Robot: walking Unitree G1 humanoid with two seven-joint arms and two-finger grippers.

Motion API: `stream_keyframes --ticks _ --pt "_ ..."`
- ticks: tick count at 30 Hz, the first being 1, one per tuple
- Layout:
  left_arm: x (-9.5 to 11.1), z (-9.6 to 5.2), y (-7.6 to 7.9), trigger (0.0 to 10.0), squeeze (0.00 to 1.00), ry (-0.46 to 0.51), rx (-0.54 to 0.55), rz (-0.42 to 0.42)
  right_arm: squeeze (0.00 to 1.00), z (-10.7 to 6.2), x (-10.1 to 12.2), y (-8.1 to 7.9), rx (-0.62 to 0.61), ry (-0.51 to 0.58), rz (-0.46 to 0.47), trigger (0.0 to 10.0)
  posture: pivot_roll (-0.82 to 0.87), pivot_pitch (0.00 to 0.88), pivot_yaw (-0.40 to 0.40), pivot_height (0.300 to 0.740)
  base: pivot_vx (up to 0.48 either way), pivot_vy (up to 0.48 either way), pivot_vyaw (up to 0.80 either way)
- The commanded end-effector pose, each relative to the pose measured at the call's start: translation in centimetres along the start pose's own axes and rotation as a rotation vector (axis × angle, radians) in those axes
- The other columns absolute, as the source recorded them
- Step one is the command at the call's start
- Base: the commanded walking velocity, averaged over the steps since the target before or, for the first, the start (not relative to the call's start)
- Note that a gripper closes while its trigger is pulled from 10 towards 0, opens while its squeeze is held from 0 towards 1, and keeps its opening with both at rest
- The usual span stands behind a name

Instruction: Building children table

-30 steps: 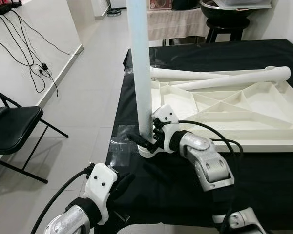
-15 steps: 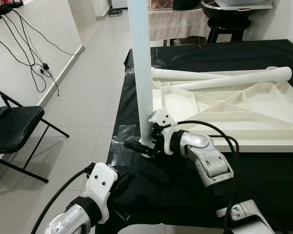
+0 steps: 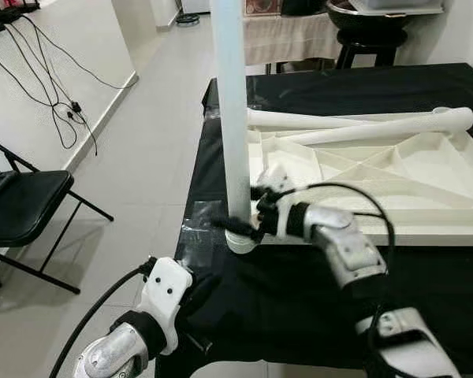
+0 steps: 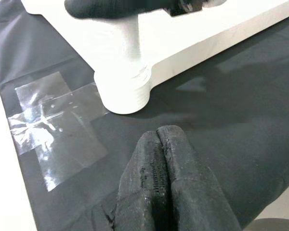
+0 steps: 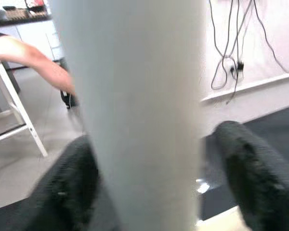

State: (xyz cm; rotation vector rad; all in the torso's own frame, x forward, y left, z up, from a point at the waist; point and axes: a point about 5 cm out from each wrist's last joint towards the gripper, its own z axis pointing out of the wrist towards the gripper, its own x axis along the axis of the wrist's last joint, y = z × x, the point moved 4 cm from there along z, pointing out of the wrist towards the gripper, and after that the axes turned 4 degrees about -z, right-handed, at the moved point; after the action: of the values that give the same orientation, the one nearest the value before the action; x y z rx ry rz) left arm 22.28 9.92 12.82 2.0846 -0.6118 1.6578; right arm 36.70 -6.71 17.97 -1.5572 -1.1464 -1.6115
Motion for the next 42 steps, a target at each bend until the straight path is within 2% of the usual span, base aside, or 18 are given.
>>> stream_keyframes --ticks 1,5,12,15,16,17,18,19,20,22,28,29,30,31,39,40,41,42 --pt "-0.7 -0.1 0.0 10.0 0.0 -0.03 0.001 -0.002 0.0 -0.2 -0.2 0.0 0.028 0.004 -0.008 0.0 0.09 0.103 0.052 0.74 0.0 0.0 0.0" --pt "-0.5 -0.8 -0.1 10.0 0.0 -0.031 0.031 0.011 0.0 -1.1 -0.1 0.1 0.138 -0.025 -0.063 0.0 0.1 0.111 0.047 0.74 0.0 0.0 0.0" --pt "-0.7 -1.1 0.2 10.0 0.0 -0.037 0.034 0.014 0.0 -1.0 -0.2 0.5 0.086 -0.072 -0.091 0.0 0.09 0.116 0.046 0.74 0.0 0.0 0.0" --pt "-0.8 -1.2 0.3 10.0 0.0 -0.041 0.033 0.019 0.0 -0.8 -1.1 1.1 -0.06 -0.145 -0.073 0.0 0.1 0.118 0.036 0.74 0.0 0.0 0.0" --pt "-0.8 -1.3 0.4 10.0 0.0 -0.043 0.032 0.02 0.0 -1.2 -1.4 2.6 -0.464 -0.164 -0.037 0.0 0.1 0.126 0.023 0.74 0.0 0.0 0.0" --pt "-0.8 -1.3 0.4 10.0 0.0 -0.043 0.032 0.02 0.0 -1.2 -1.4 2.6 -0.464 -0.164 -0.037 0.0 0.1 0.126 0.023 0.74 0.0 0.0 0.0" --pt "-0.6 -1.5 0.5 10.0 0.0 -0.043 0.031 0.018 0.0 -0.8 -1.8 -0.1 -0.498 -0.182 -0.027 0.0 0.11 0.129 0.026 0.74 0.0 0.0 0.0" --pt "-0.6 -1.5 0.5 10.0 0.0 -0.043 0.031 0.018 0.0 -0.8 -1.8 -0.1 -0.498 -0.182 -0.027 0.0 0.11 0.129 0.026 0.74 0.0 0.0 0.0" --pt "-0.5 -1.6 0.6 10.0 0.0 -0.039 0.03 0.012 0.0 -0.3 -1.7 -2.6 -0.513 -0.177 -0.023 0.0 0.08 0.13 0.05 0.74 0.0 0.0 0.0" --pt "-0.4 -1.7 0.9 10.0 0.0 -0.037 0.029 0.005 0.0 0.5 -1.4 -4.5 -0.459 -0.146 -0.026 0.0 0.09 0.118 0.051 0.74 0.0 0.0 0.0" --pt "-0.4 -1.8 0.8 10.0 0.0 -0.033 0.032 -0.014 0.0 1.3 -1.2 -3.6 -0.438 -0.136 -0.048 0.0 0.09 0.105 0.041 0.74 0.0 0.0 0.0" --pt "-0.4 -1.8 0.8 10.0 0.0 -0.033 0.032 -0.014 0.0 1.6 -1.1 -3.5 -0.431 -0.136 -0.046 10.0 0.09 0.099 0.042 0.74 0.0 0.0 0.0" --pt "-0.4 -1.8 0.8 10.0 0.0 -0.033 0.032 -0.014 0.0 1.6 -1.1 -3.5 -0.431 -0.136 -0.046 10.0 0.09 0.099 0.042 0.74 0.0 0.0 0.0" --pt "-0.4 -1.9 0.6 10.0 0.0 -0.035 0.044 -0.015 1.0 1.9 -0.9 -3.9 -0.413 -0.13 -0.019 10.0 0.1 0.096 0.043 0.74 0.0 0.0 0.0" --pt "-0.8 -2.5 0.0 10.0 0.0 -0.053 0.074 -0.033 1.0 3.6 1.2 -5.3 -0.219 -0.034 0.01 10.0 0.12 0.074 0.055 0.74 0.0 0.0 0.0" --pt "-0.8 -2.5 0.1 10.0 0.0 -0.055 0.074 -0.034 0.65 3.8 1.6 -5.6 -0.154 -0.01 0.015 10.0 0.12 0.073 0.051 0.74 0.0 0.0 0.0" --pt "-0.8 -2.5 0.1 10.0 0.0 -0.055 0.074 -0.034 0.65 3.8 1.6 -5.6 -0.154 -0.01 0.015 10.0 0.12 0.073 0.051 0.74 0.0 0.0 0.0" --pt "-0.8 -2.5 0.1 10.0 0.0 -0.056 0.075 -0.034 0.0 3.7 2.0 -6.3 -0.038 0.014 0.011 10.0 0.13 0.065 0.045 0.74 0.0 0.0 0.0"
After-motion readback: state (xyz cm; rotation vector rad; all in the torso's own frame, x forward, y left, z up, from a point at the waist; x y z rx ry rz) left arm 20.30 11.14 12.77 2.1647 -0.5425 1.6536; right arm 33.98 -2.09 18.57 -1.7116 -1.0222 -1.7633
